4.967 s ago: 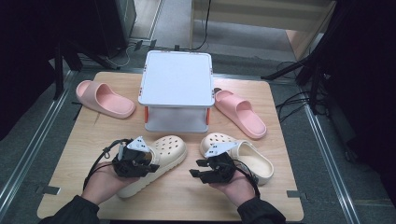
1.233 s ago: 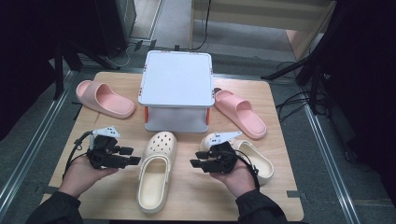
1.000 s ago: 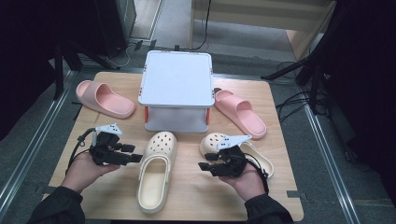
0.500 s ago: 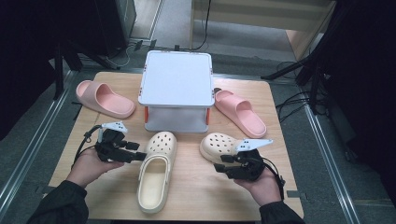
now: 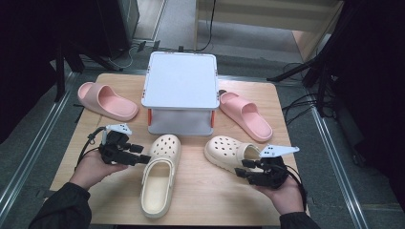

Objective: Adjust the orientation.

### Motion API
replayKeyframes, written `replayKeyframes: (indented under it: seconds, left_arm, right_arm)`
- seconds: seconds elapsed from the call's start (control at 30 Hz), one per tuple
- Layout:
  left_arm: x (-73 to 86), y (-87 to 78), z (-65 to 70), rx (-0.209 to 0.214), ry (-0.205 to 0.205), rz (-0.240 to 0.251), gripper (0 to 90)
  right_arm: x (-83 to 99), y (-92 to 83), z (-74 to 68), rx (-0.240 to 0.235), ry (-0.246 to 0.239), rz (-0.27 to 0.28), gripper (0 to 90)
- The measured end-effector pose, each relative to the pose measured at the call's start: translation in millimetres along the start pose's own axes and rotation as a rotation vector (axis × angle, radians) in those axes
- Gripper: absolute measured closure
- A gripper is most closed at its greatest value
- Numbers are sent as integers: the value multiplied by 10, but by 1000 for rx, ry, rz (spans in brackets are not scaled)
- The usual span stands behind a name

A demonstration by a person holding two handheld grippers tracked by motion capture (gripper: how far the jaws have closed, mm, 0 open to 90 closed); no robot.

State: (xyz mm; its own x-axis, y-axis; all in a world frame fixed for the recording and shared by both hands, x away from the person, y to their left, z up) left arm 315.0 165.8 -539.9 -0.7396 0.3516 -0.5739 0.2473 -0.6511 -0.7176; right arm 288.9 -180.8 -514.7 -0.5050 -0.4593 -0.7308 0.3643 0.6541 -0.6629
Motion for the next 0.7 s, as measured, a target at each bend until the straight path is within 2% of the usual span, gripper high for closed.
replayKeyframes:
  seconds: [0.13, 0.4, 0.5, 0.67, 0.7]
  left_arm:
    - [-9, 8, 0, 2, -8, -2, 384]
    - [-8, 9, -11, 2, -9, -3, 382]
    - [-3, 10, -14, 1, -8, -6, 382]
    - [-3, 11, -14, 1, -9, -5, 380]
    - [-2, 11, -14, 4, -10, -5, 380]
  right_arm:
    - [83, -44, 102, 22, 23, -11, 535]
    - [125, 15, 179, 40, 14, -42, 534]
    - [116, 17, 194, 44, 12, -37, 534]
    - [189, 116, 264, 65, -20, -106, 559]
    - [189, 116, 264, 65, -20, -106, 559]
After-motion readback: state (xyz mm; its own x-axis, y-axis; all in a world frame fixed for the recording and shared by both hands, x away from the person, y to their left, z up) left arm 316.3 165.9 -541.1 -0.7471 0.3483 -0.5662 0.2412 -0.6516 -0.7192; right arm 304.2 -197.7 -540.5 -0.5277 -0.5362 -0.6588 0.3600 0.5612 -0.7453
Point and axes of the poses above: each handheld gripper's, and its own axes: y roughly forward along the jaws, x roughly out of its underside, z roughly to its right, the point moved 9 cm from there along y, roughly forward along the jaws, and after that the axes turned 5 degrees about -y, right-handed, at the moved point
